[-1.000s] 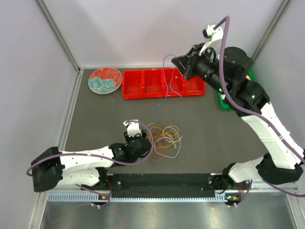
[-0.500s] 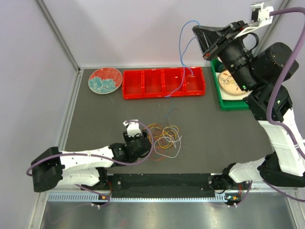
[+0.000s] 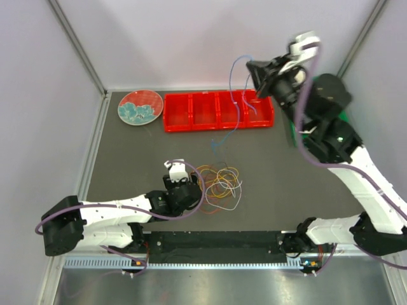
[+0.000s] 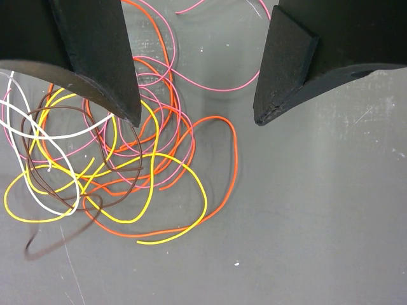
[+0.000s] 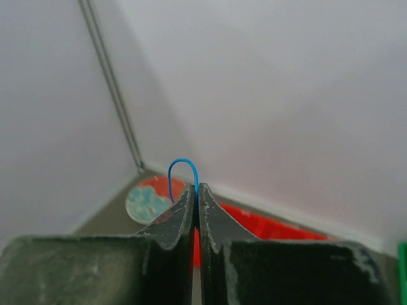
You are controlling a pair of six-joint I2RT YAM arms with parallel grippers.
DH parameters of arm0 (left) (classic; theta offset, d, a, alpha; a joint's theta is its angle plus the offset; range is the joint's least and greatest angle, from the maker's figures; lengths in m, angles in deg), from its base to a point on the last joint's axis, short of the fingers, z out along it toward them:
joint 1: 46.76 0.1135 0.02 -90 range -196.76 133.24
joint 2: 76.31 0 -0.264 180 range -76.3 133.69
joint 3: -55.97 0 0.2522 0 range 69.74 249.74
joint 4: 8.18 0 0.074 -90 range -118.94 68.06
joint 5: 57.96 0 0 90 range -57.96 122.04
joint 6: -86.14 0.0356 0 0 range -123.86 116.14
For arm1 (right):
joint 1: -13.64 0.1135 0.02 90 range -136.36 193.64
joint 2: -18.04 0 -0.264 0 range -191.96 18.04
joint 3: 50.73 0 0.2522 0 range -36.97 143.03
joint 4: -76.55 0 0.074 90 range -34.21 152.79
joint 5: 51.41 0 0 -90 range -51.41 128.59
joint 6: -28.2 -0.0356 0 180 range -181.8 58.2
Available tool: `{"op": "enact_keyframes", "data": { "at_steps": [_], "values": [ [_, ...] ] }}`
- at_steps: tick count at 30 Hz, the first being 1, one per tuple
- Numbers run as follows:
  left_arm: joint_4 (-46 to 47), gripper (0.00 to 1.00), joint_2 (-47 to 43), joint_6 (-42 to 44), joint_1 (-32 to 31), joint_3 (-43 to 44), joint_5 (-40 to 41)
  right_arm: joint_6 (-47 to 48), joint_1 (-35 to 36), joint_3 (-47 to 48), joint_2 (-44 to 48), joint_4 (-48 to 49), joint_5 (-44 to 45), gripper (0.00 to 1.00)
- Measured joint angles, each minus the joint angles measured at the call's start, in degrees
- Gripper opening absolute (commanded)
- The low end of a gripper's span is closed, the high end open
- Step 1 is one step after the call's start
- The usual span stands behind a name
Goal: Untangle the cables
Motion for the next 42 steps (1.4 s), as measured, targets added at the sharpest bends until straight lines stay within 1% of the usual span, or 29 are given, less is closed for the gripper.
{"op": "enact_keyframes", "data": {
  "at_steps": [2,7,9,14,18,21,27,32,34,38,41,42],
  "values": [
    [0.02,0.77,0.00,0.00,0.00,0.00,0.00,0.66,0.00,-4.76,0.04,-0.66,2.84,0.00],
    [0.76,0.76,0.04,0.24,0.02,0.00,-0.07,-0.87,0.02,-21.99,4.07,-2.03,6.03,0.00],
    [1.44,0.75,0.37,0.76,0.02,0.04,-0.22,-2.05,0.02,-24.76,6.16,-4.15,6.38,0.00],
    [2.03,0.71,5.53,4.07,0.07,3.37,-2.69,-4.87,0.02,-24.74,11.82,-5.66,6.69,0.00],
    [2.51,0.71,10.78,6.49,0.07,8.07,-4.39,-6.60,0.02,-24.85,15.52,-6.95,8.96,0.00],
    [3.48,0.71,13.57,8.52,0.07,11.04,-5.18,-7.76,0.04,-27.23,17.03,-7.91,10.91,0.00],
    [6.95,0.70,18.53,12.13,0.07,14.25,-5.09,-9.53,0.04,-32.76,17.29,-12.66,12.39,0.00],
    [8.33,0.69,25.81,14.82,0.31,19.02,-4.39,-10.12,0.04,-33.20,17.44,-14.38,12.81,0.00],
    [8.87,0.67,27.36,15.45,0.68,20.00,-4.33,-10.16,0.04,-33.20,17.53,-14.51,12.83,0.00],
    [10.60,0.57,28.61,16.63,2.62,20.44,-4.57,-10.16,0.04,-33.20,17.90,-15.23,12.85,0.00],
    [12.81,0.56,29.11,17.94,4.24,20.44,-5.55,-10.21,0.04,-33.20,18.32,-15.98,12.90,0.00],
    [13.64,0.53,29.31,18.49,4.68,20.44,-6.12,-10.25,0.04,-33.20,18.47,-16.26,12.92,0.00]
  ]
}}
